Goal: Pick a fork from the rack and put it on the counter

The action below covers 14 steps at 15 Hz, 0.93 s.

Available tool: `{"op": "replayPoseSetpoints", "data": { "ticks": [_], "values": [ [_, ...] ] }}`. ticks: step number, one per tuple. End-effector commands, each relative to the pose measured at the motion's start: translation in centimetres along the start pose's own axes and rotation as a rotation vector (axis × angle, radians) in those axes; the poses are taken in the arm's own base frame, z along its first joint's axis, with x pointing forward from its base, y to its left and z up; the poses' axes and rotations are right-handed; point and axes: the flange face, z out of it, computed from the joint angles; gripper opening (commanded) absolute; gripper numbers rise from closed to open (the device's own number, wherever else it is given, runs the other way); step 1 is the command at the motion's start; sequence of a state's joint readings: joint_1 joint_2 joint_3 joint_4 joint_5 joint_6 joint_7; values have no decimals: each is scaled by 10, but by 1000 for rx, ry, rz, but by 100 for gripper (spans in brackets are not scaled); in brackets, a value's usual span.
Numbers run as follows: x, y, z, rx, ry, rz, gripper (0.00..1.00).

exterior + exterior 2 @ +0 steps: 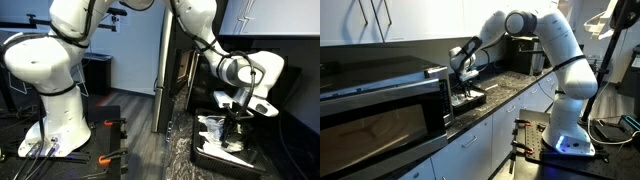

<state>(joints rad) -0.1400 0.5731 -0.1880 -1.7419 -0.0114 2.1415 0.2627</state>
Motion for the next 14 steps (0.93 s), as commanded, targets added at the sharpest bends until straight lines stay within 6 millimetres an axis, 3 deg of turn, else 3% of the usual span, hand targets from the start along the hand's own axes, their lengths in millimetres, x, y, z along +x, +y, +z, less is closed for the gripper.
{"op": "replayPoseSetpoints", "data": {
  "ticks": [1,5,10,14],
  "values": [
    [4,-5,-10,13,-4,0,33],
    [6,-5,-7,13,-8,1,15],
    [8,-8,-7,12,-6,-4,20],
    [10,-13,-7,11,-4,-12,34]
  ]
}}
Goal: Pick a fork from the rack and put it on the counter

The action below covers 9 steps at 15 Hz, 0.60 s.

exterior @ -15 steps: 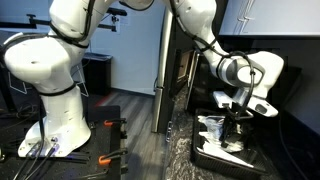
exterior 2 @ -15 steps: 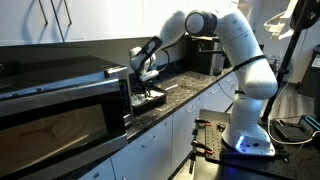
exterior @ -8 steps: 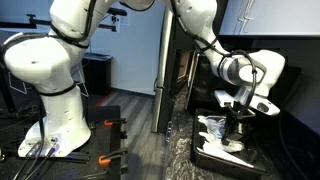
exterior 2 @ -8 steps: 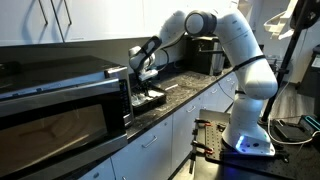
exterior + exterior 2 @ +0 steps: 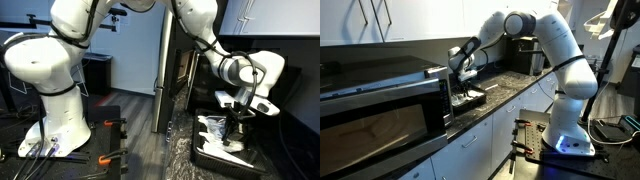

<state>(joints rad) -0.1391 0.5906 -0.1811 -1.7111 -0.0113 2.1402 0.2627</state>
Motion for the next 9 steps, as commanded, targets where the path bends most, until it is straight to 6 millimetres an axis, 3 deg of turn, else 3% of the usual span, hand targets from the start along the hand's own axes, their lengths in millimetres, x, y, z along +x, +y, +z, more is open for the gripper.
{"op": "replayPoseSetpoints", "data": {
  "ticks": [1,6,9],
  "values": [
    [4,-6,-4,8,-16,-5,33],
    [7,-11,-1,7,-21,-13,34],
    [9,-11,4,2,-33,-12,25]
  ]
}}
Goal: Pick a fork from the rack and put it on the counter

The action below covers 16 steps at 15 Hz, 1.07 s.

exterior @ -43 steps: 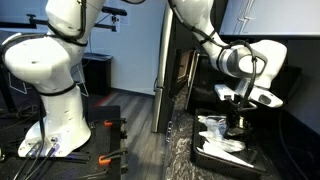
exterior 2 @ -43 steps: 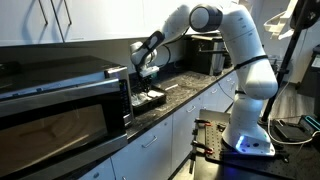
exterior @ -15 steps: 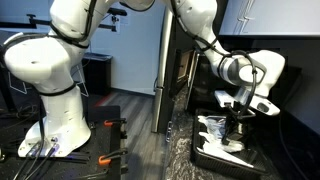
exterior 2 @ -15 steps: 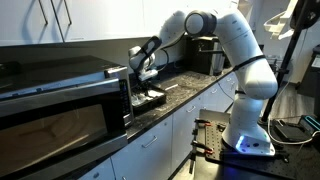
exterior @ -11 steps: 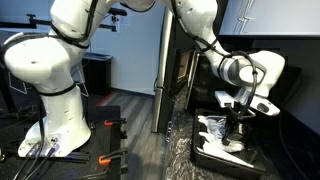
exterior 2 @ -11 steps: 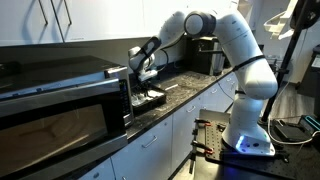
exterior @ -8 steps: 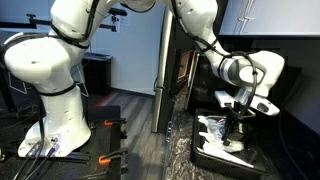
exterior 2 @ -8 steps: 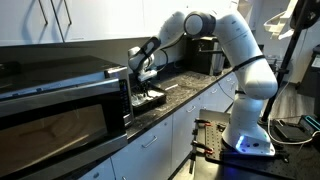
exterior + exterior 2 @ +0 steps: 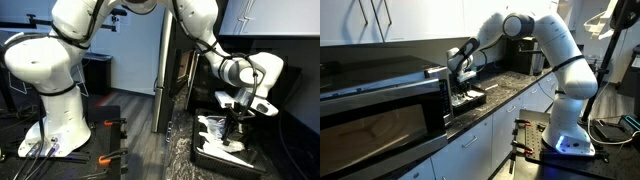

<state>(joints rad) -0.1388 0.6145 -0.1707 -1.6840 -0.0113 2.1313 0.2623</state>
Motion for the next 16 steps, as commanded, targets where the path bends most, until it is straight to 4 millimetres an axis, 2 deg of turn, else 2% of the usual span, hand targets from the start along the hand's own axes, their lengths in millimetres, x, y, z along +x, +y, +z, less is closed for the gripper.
{"op": "replayPoseSetpoints", "data": {
  "ticks": [1,2,3,4,6,9,16],
  "values": [
    [6,-2,1,2,-31,0,24],
    [7,-2,2,1,-33,1,16],
    [8,-3,2,0,-36,2,15],
    [8,-2,2,-3,-38,1,6],
    [9,-2,1,-4,-40,3,0],
    [4,0,-11,-3,-34,16,1],
    [-24,9,-69,11,0,67,1]
  ]
}}
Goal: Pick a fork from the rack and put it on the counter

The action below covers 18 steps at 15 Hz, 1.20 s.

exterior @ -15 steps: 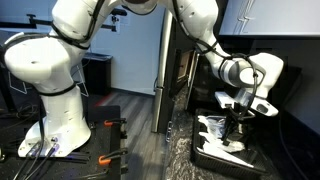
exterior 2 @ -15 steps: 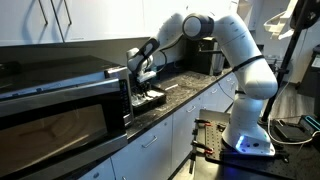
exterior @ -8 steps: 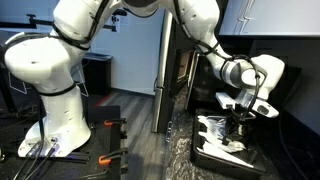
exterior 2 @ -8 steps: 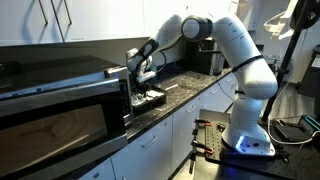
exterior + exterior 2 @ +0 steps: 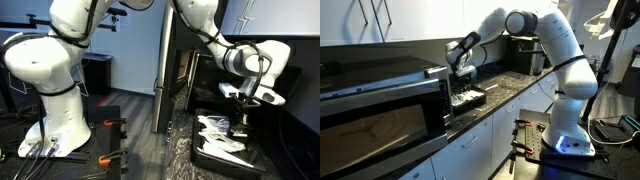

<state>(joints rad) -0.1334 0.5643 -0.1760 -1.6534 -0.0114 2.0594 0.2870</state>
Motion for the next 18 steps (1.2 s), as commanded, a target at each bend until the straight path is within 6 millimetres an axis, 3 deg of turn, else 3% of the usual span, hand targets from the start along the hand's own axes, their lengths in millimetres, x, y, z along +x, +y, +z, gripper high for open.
{"op": "replayPoseSetpoints", "data": {
  "ticks": [1,7,13,18],
  "values": [
    [-25,6,-35,5,-9,49,1],
    [-49,17,-47,-28,-56,109,1],
    [-75,47,-61,-33,-76,218,1],
    [-94,82,-59,-23,-104,332,1]
  ]
}}
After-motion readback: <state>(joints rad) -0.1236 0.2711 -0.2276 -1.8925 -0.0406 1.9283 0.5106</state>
